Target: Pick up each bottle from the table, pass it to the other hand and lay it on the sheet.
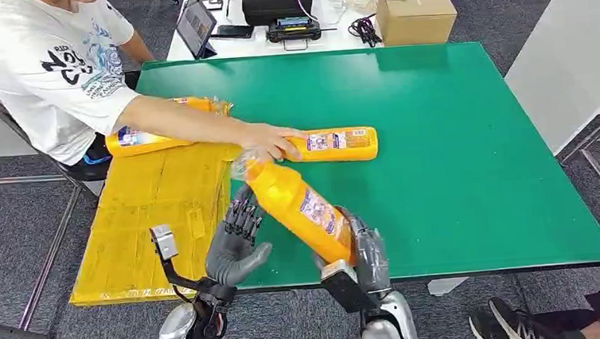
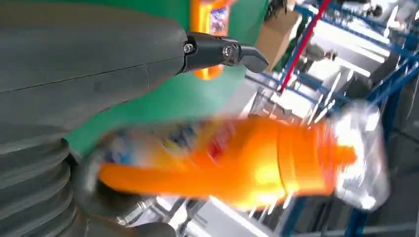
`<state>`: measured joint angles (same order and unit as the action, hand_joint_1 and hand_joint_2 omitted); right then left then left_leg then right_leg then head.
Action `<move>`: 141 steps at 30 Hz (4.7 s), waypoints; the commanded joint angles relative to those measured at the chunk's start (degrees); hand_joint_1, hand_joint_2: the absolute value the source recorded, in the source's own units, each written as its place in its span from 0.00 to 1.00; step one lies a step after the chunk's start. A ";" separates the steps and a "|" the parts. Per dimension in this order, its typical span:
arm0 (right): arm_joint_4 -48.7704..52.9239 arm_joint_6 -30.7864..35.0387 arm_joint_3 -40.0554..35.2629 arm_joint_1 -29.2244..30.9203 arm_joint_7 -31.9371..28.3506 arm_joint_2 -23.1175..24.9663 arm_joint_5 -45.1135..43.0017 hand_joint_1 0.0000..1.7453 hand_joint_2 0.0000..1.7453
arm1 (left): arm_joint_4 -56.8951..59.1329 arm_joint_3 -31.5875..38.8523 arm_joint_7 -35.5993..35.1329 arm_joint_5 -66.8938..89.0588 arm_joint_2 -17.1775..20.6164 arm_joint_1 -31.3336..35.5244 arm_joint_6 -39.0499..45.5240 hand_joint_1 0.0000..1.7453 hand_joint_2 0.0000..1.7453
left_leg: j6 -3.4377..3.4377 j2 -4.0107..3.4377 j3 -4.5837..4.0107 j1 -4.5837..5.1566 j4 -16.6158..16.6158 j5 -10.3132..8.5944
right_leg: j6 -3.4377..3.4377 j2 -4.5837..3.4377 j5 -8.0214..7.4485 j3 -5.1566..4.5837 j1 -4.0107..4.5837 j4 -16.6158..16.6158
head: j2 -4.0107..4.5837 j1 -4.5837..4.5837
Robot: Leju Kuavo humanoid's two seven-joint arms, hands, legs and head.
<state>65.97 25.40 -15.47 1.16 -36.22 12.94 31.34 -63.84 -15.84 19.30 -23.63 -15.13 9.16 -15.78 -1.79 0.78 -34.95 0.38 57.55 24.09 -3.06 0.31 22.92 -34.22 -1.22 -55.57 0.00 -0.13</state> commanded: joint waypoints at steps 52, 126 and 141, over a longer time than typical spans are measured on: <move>-7.11 -6.11 -10.71 6.98 9.17 -3.70 4.09 0.00 0.00 | -4.84 8.53 9.56 6.81 1.18 3.46 11.18 1.00 1.00 | 0.07 -0.07 0.04 -0.02 0.04 0.01 | 0.08 0.02 0.03 0.00 0.03 -0.01 | 0.00 0.02; 14.23 -12.00 -3.84 10.54 8.08 -6.55 -2.53 0.00 1.00 | 43.02 19.26 0.87 93.12 11.64 28.02 22.19 0.00 0.00 | 0.18 -0.03 0.47 -0.04 -0.03 -0.23 | 0.24 -0.08 -0.13 0.47 0.04 0.03 | 0.00 0.02; 3.93 -10.13 -4.82 15.60 8.09 -5.97 -4.61 0.00 1.00 | 41.10 20.69 12.51 69.82 16.63 24.94 -4.76 0.00 0.00 | 0.26 -0.48 0.89 -0.10 -0.14 -0.18 | 0.33 -0.51 -0.25 0.77 0.11 0.12 | 0.00 0.02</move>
<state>80.26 14.12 -18.36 11.64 -28.22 7.08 27.45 -25.88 4.20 26.74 55.64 -2.71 38.19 -8.80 -1.67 0.91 -34.30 0.37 57.52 23.82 -2.90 0.36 22.78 -33.50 -1.22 -55.61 0.00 -0.11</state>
